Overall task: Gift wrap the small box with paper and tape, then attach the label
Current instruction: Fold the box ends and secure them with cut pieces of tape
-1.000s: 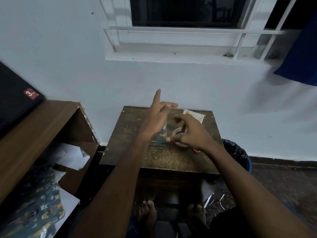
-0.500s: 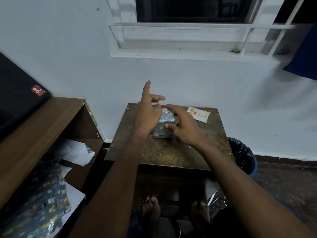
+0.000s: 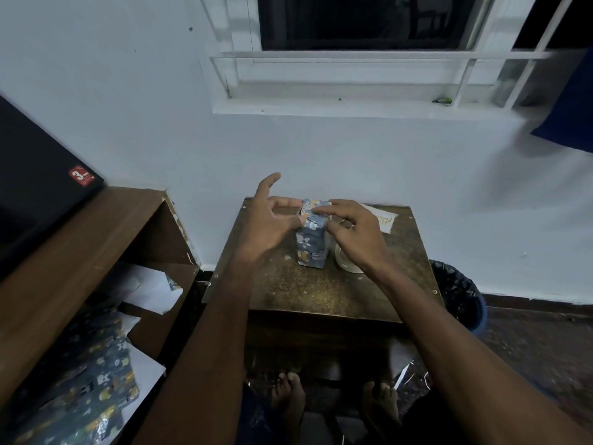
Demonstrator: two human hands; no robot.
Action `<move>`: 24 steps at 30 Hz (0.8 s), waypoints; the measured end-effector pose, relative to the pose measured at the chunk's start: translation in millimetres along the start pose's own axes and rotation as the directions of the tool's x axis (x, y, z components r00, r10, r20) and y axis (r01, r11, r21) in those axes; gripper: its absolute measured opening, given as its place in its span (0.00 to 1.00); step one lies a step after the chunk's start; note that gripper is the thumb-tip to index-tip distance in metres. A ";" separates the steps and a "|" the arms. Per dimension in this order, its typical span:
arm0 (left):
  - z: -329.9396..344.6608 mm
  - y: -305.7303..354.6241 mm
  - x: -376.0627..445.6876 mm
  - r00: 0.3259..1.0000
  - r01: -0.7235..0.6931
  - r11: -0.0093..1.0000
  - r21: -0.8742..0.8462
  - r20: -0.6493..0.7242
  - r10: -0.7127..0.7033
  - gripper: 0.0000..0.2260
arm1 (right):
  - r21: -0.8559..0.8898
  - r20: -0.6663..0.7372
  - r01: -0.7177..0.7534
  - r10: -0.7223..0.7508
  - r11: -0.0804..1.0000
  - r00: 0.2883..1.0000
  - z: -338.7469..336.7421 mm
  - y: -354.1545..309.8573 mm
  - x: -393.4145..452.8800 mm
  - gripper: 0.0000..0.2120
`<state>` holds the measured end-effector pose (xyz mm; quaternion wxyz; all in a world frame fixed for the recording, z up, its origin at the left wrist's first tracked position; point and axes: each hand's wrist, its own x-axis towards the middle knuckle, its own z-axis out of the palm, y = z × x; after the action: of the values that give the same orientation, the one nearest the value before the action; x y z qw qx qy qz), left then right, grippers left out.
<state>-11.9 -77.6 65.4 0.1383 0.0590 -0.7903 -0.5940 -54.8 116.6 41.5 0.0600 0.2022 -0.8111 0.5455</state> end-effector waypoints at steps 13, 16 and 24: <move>1.0 1.6 -3.9 0.997 0.037 0.996 -0.078 0.068 -0.032 0.16 | 0.043 -0.029 -0.007 0.008 0.999 1.000 -2.7 3.0 1.0 0.09; 4.5 -0.6 -4.4 0.997 0.056 0.995 -0.081 0.051 -0.052 0.16 | 0.082 -0.041 -0.018 0.021 0.996 0.999 -1.1 3.5 1.4 0.07; 9.1 6.3 -14.7 0.992 0.106 0.990 -0.095 0.074 -0.099 0.19 | 0.153 -0.064 -0.072 0.082 0.986 0.995 1.3 -3.2 1.8 0.07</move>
<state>-0.1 -63.6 66.9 0.0831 0.0721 -0.7602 -0.6402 -55.0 113.9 44.3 0.0520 0.1553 -0.7723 0.6137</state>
